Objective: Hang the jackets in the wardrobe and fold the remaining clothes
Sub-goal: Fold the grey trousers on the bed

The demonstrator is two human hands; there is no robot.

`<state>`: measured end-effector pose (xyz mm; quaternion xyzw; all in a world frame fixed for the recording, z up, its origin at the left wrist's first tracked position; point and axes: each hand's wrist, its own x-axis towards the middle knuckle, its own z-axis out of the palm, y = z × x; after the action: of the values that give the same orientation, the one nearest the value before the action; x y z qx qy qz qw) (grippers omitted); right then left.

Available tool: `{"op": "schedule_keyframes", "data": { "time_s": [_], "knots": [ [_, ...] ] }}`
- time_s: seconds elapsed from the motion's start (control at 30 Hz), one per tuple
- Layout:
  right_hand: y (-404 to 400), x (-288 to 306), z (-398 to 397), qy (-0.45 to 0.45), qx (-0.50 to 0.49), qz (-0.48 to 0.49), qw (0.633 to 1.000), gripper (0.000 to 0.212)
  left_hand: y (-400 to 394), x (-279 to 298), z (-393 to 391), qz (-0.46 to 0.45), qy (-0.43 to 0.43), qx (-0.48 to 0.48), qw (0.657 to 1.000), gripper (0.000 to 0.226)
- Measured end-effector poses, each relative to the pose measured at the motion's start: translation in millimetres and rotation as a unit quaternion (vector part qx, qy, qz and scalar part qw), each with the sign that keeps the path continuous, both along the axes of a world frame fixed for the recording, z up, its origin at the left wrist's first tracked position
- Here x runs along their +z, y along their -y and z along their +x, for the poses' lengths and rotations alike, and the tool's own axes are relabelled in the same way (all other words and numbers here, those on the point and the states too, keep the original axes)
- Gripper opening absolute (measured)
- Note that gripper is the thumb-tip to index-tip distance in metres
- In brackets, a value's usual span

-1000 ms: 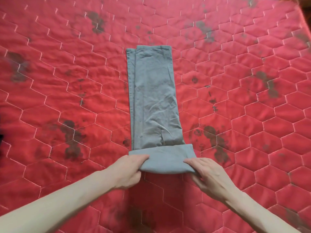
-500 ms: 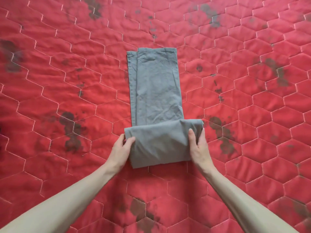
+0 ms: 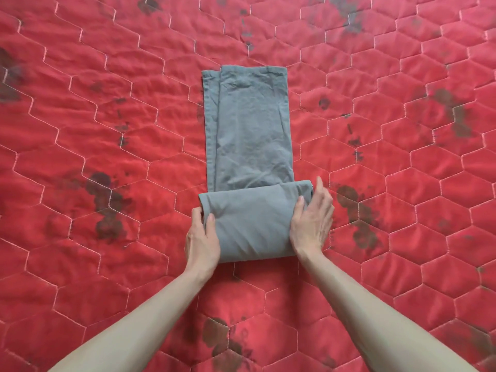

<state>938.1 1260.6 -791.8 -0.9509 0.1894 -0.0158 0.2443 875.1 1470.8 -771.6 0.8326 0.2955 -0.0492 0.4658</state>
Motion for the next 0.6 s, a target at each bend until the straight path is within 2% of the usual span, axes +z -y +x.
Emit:
{"op": "schedule_keyframes", "data": {
  "time_s": [0.1, 0.23, 0.33, 0.37, 0.43, 0.47, 0.53, 0.6],
  "knots": [
    [16, -13, 6, 0.0, 0.152, -0.07, 0.986, 0.055, 1, -5, 5, 0.072, -0.025, -0.008, 0.997, 0.013],
    [24, -20, 11, -0.093, 0.158, -0.069, 0.981, 0.068, 0, -8, 14, 0.151, -0.06, -0.054, 0.985, 0.017],
    [24, -13, 12, -0.077, 0.173, -0.104, 0.976, 0.066, -3, -5, 18, 0.188, -0.081, -0.099, 0.974, 0.015],
    [25, -10, 10, -0.06, 0.193, -0.127, 0.971, 0.064, -6, -4, 19, 0.212, -0.072, -0.11, 0.968, 0.023],
    [29, -5, 3, -0.02, 0.277, -0.169, 0.946, 0.063, -15, 0, 18, 0.308, -0.014, -0.168, 0.936, 0.048],
    [32, -5, -2, -0.002, 0.329, -0.177, 0.928, 0.062, -21, 1, 18, 0.344, 0.031, -0.23, 0.91, 0.056],
    [39, -5, -10, 0.009, 0.395, -0.163, 0.904, 0.063, -28, 3, 16, 0.349, 0.089, -0.39, 0.847, 0.075],
    [47, -5, -13, -0.014, 0.422, -0.136, 0.896, 0.077, -30, 3, 12, 0.332, 0.074, -0.504, 0.794, 0.1]
  ]
}}
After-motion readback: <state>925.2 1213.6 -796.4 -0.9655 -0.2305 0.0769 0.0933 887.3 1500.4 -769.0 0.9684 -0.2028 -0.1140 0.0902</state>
